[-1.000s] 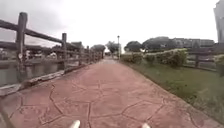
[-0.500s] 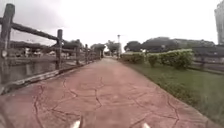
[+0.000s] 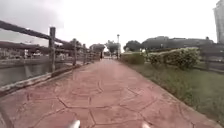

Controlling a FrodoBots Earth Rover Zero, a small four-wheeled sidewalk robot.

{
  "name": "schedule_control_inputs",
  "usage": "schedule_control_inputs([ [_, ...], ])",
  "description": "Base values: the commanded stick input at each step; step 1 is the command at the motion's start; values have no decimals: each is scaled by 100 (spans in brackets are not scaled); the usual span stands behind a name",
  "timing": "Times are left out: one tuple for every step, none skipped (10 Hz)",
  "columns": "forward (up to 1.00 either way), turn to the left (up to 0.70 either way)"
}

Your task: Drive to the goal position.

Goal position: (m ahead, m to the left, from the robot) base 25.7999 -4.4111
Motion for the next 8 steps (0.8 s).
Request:
schedule_control_inputs([
  [70,0],
  [70,0],
  [70,0],
  [70,0],
  [70,0],
  [70,0],
  [70,0],
  [70,0],
])
